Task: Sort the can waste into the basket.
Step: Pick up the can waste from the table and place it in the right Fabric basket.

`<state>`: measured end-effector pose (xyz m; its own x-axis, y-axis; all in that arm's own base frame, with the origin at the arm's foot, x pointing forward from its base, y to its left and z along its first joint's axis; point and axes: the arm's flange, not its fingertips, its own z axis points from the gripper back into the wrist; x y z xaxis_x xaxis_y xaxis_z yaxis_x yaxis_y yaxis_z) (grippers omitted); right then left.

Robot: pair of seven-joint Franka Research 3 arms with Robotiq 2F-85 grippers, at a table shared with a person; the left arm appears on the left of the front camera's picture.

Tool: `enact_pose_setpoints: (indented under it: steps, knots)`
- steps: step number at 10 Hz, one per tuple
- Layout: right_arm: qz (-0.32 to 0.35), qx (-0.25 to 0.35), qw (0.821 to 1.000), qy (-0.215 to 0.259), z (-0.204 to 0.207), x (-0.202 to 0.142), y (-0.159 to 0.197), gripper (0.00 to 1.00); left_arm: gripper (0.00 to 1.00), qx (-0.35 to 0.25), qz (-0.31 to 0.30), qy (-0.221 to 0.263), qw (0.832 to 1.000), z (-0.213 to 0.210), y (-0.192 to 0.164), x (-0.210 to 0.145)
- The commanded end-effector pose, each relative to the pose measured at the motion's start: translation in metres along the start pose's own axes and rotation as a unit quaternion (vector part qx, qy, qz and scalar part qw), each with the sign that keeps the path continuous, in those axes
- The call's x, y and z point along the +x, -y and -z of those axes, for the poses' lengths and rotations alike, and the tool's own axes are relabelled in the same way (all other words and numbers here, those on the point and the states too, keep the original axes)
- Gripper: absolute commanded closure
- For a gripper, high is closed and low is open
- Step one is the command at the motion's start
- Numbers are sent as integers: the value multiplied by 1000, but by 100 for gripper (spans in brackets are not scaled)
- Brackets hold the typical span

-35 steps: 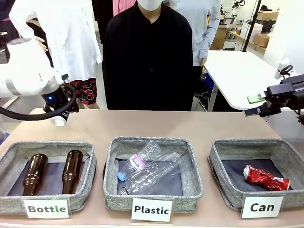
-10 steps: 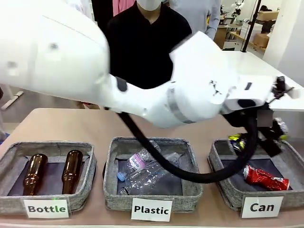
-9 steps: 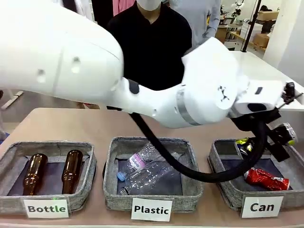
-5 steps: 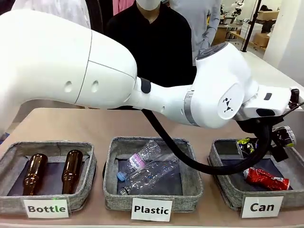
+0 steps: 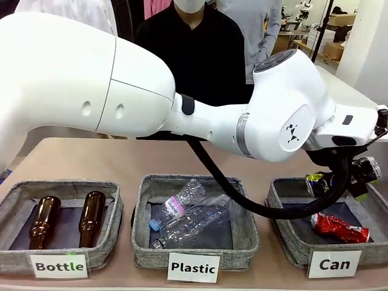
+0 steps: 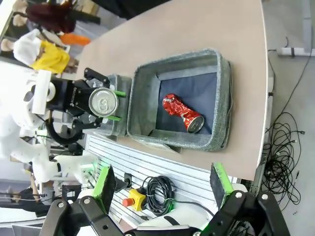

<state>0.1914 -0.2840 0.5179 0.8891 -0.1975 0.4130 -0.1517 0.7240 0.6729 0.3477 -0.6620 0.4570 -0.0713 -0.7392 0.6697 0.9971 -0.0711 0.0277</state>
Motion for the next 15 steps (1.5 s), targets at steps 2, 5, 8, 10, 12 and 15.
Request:
enact_pose_setpoints:
  steps: [2, 5, 8, 10, 12, 15]
  knots:
    - [4, 0, 1000, -3, -2, 0, -1, 0, 0, 1, -7, 4, 1000, -1, 0, -1]
    - [4, 0, 1000, -3, -2, 0, -1, 0, 0, 0, -5, 3, 1000, -3, 0, -3]
    - [4, 0, 1000, -3, -2, 0, -1, 0, 0, -16, -31, -33, 999, -38, -2, -12]
    - [-34, 27, 999, -30, 16, 22, -11, 0, 0, -22, -66, -77, 995, -101, 0, -39]
    - [-75, 44, 991, -101, 65, 63, -34, 0, 0, -27, -114, -97, 988, -175, 4, -81]
    - [-102, 83, 979, -154, 159, 103, -75, 0, 0, -10, -200, -60, 978, -284, 10, -171]
